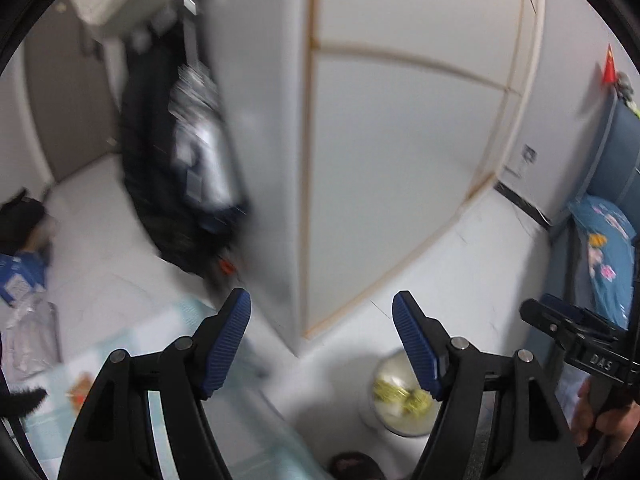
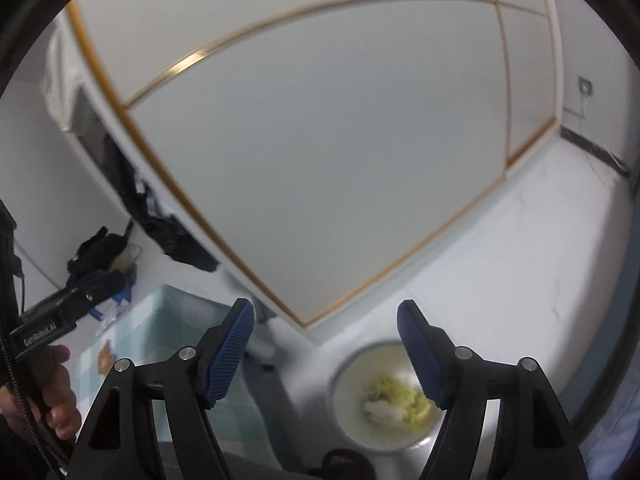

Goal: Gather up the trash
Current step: 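Swing both open tools back toward the brown sachets on the table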

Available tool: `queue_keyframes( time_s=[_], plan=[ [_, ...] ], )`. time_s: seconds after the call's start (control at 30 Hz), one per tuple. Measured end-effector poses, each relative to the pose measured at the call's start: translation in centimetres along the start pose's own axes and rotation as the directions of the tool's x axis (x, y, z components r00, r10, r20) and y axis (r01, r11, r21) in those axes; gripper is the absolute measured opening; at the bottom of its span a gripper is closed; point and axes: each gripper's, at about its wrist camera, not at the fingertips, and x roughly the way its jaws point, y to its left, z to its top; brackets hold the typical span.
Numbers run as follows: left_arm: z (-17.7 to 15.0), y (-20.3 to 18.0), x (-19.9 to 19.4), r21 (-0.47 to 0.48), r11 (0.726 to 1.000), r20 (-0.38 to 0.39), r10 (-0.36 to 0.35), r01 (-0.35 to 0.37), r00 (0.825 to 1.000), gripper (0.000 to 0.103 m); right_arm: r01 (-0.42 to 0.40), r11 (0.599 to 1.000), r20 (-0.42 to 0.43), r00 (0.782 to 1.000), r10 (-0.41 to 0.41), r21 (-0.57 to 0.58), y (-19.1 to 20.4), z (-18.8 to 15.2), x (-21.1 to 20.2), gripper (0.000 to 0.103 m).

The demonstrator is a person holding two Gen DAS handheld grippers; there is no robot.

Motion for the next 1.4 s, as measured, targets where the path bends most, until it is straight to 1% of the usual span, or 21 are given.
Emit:
queue_keyframes(
  time_s=[0.07,0.1,0.17,0.27,0.33,0.4,0.47,0.53,0.57,0.6,0.67,0.77,0.87,0.93,1.1,1.17,1.27,1.33,1.4],
  plan=[
    [0.2,1.5,-1.9,-0.025,0.999,0.039,0.027,-0.027,0.999,0.077,-0.005,0.999,0.034,0.999,0.006,-0.042,2.1,0.4,-1.2,0.076],
    [0.2,2.6,-3.0,-0.045,0.998,0.055,0.047,-0.045,0.997,0.078,-0.004,0.998,0.049,0.999,0.007,-0.061,2.8,0.5,-1.7,0.078],
    [0.1,3.9,-4.5,-0.064,0.997,0.071,0.056,-0.052,0.996,0.078,-0.003,0.992,0.100,0.995,0.016,-0.126,5.6,0.6,-3.1,0.085],
    [-0.2,6.3,-7.1,-0.102,0.990,0.097,0.107,-0.097,0.990,0.078,-0.010,0.976,0.154,0.987,0.044,-0.219,9.7,0.7,-4.9,0.086],
    [-0.6,7.7,-8.8,-0.122,0.983,0.124,0.152,-0.137,0.981,0.079,-0.030,0.963,0.178,0.981,0.081,-0.269,12.0,0.7,-5.6,0.088],
    [-0.7,8.7,-10.4,-0.145,0.975,0.144,0.192,-0.172,0.971,0.085,-0.059,0.951,0.185,0.976,0.120,-0.302,14.0,0.4,-5.8,0.088],
    [-1.0,9.9,-11.5,-0.180,0.959,0.148,0.248,-0.220,0.958,0.086,-0.087,0.940,0.189,0.969,0.156,-0.329,16.0,0.3,-6.1,0.089],
    [-1.6,11.6,-12.8,-0.224,0.945,0.145,0.275,-0.240,0.950,0.086,-0.121,0.932,0.187,0.963,0.194,-0.341,17.3,0.1,-6.3,0.091],
    [-1.9,12.1,-13.3,-0.242,0.939,0.149,0.286,-0.246,0.947,0.086,-0.151,0.925,0.185,0.957,0.226,-0.349,18.5,-0.2,-6.4,0.093],
    [-2.1,12.3,-13.5,-0.252,0.934,0.150,0.296,-0.253,0.944,0.087,-0.165,0.920,0.183,0.953,0.242,-0.355,19.1,-0.4,-6.2,0.094],
    [-2.8,13.3,-14.4,-0.281,0.919,0.158,0.327,-0.275,0.932,0.090,-0.193,0.902,0.177,0.944,0.277,-0.385,21.1,-1.1,-6.2,0.096],
    [-3.7,15.0,-15.2,-0.322,0.897,0.170,0.369,-0.302,0.914,0.093,-0.192,0.877,0.172,0.941,0.292,-0.440,23.6,-1.5,-6.1,0.098],
    [-5.0,16.3,-16.1,-0.364,0.876,0.171,0.397,-0.317,0.902,0.095,-0.226,0.850,0.142,0.934,0.328,-0.475,26.2,-2.5,-5.8,0.099],
    [-5.6,17.1,-16.1,-0.392,0.862,0.165,0.410,-0.321,0.897,0.099,-0.249,0.838,0.124,0.929,0.348,-0.487,26.7,-3.3,-6.1,0.099],
    [-7.6,19.2,-15.6,-0.441,0.829,0.138,0.442,-0.344,0.886,0.099,-0.291,0.807,0.072,0.923,0.379,-0.515,29.9,-5.3,-4.4,0.100],
    [-8.3,19.7,-15.4,-0.449,0.822,0.131,0.447,-0.349,0.885,0.099,-0.322,0.788,0.037,0.916,0.399,-0.525,30.8,-6.2,-3.5,0.101],
    [-9.5,20.7,-14.6,-0.461,0.811,0.116,0.457,-0.360,0.882,0.099,-0.354,0.773,-0.012,0.912,0.409,-0.526,31.6,-7.2,-2.4,0.101],
    [-10.4,21.3,-14.6,-0.469,0.805,0.101,0.458,-0.363,0.883,0.099,-0.377,0.760,-0.059,0.910,0.410,-0.530,32.2,-8.1,-1.3,0.101],
    [-11.0,21.8,-14.5,-0.468,0.800,0.089,0.466,-0.376,0.880,0.099,-0.383,0.752,-0.088,0.912,0.401,-0.537,32.6,-8.8,-0.3,0.101]
  ],
)
